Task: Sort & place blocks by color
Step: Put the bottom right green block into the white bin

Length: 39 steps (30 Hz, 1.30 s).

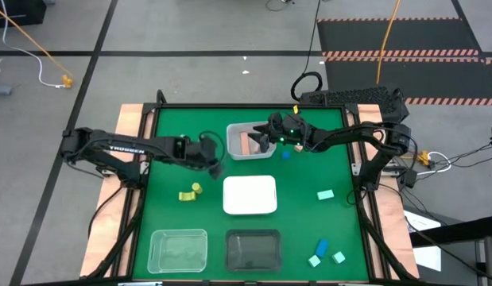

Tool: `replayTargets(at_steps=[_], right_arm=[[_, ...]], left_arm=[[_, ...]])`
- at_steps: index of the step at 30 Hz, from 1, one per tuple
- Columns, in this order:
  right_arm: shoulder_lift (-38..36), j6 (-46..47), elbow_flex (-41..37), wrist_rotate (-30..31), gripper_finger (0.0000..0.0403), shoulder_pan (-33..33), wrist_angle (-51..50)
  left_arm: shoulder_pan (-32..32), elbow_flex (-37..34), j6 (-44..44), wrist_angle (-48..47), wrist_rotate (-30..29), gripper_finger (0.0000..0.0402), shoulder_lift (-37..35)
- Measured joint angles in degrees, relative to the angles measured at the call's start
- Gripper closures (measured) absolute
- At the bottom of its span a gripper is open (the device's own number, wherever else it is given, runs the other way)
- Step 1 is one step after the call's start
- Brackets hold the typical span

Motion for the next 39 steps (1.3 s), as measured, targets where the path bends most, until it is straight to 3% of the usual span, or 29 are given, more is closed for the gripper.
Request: replayTargets(at_steps=[3,9,12,16,19,26,39], right_arm=[[-1.06,0.00,0.00,-0.67,0.0157,0.00,-0.11],[-2.26,-0.24,0.00,-1.70,0.0154,0.00,-0.22],[-2.27,-0.26,0.00,-1.70,0.0154,0.00,-0.77],[-2.27,-0.34,0.00,-1.64,0.0154,0.00,-1.78],[-2.27,-0.42,0.00,-1.64,0.0154,0.00,-1.77],[-2.27,-0.42,0.00,-1.53,0.0154,0.00,-1.77],[-2.27,0.05,-0.02,-1.53,0.0154,0.00,-1.78]], left_arm=[[-4.98,0.00,5.52,-5.34,4.49,0.0227,0.00],[-16.45,-0.02,9.33,-7.36,5.22,0.0227,0.00],[-21.17,-0.02,9.41,-8.04,1.75,0.0227,0.00],[-25.28,-0.02,8.04,-11.54,-7.05,0.0227,0.00],[-26.34,-0.02,5.22,-14.92,-10.79,0.0227,0.00],[-26.60,-1.54,3.03,-19.76,-11.00,0.0227,0.00],[-24.52,-8.08,2.05,-12.03,-12.96,0.0227,0.06]])
